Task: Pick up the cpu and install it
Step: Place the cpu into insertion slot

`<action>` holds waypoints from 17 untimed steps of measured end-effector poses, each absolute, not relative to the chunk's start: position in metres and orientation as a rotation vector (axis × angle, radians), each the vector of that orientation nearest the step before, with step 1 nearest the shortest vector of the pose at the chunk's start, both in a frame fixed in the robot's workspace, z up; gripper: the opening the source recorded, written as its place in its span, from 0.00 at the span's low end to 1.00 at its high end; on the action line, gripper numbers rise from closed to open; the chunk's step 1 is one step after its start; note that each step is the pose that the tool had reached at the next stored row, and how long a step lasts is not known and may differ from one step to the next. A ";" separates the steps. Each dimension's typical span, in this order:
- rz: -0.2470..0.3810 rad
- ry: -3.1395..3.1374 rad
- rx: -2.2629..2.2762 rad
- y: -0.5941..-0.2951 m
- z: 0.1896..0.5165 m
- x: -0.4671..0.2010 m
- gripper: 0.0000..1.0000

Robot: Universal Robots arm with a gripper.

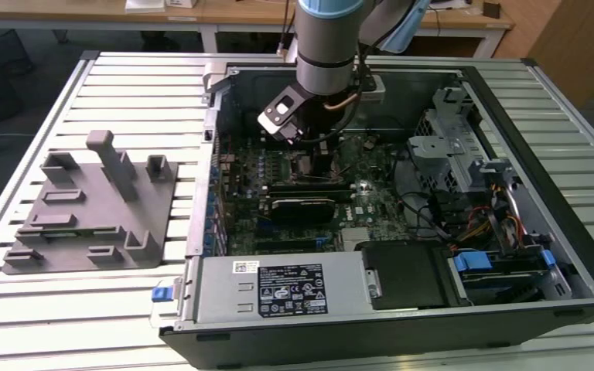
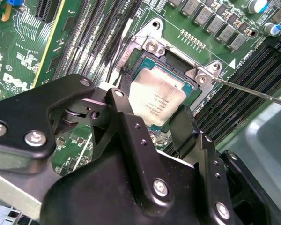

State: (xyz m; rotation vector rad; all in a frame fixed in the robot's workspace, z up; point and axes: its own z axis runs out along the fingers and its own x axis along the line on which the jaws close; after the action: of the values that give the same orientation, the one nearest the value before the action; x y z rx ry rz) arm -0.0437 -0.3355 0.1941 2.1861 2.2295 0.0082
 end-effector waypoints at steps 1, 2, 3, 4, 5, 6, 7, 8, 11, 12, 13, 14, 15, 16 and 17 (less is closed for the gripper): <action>0.008 2.229 2.186 -0.336 0.194 -0.044 0.60; 0.008 2.229 2.186 -0.336 0.195 -0.044 0.60; 0.008 2.229 2.186 -0.336 0.196 -0.044 0.60; 0.008 2.229 2.186 -0.335 0.198 -0.044 0.60; 0.008 2.229 2.186 -0.335 0.200 -0.044 0.60; 0.008 2.229 2.186 -0.335 0.201 -0.044 0.60; 0.008 2.230 2.186 -0.335 0.202 -0.044 0.60; 0.008 2.230 2.186 -0.335 0.204 -0.044 0.60; 0.007 2.230 2.186 -0.335 0.207 -0.044 0.53; 0.007 2.230 2.186 -0.335 0.207 -0.044 0.47; 0.007 2.230 2.187 -0.335 0.208 -0.044 0.41; 0.007 2.230 2.187 -0.335 0.209 -0.044 0.41; 0.007 2.230 2.187 -0.335 0.210 -0.044 0.35; 0.007 2.230 2.187 -0.335 0.210 -0.044 0.35; 0.007 2.230 2.187 -0.335 0.211 -0.044 0.29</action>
State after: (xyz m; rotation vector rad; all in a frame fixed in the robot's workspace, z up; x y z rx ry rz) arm -0.0437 -0.3355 0.2108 2.1869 2.2303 0.0065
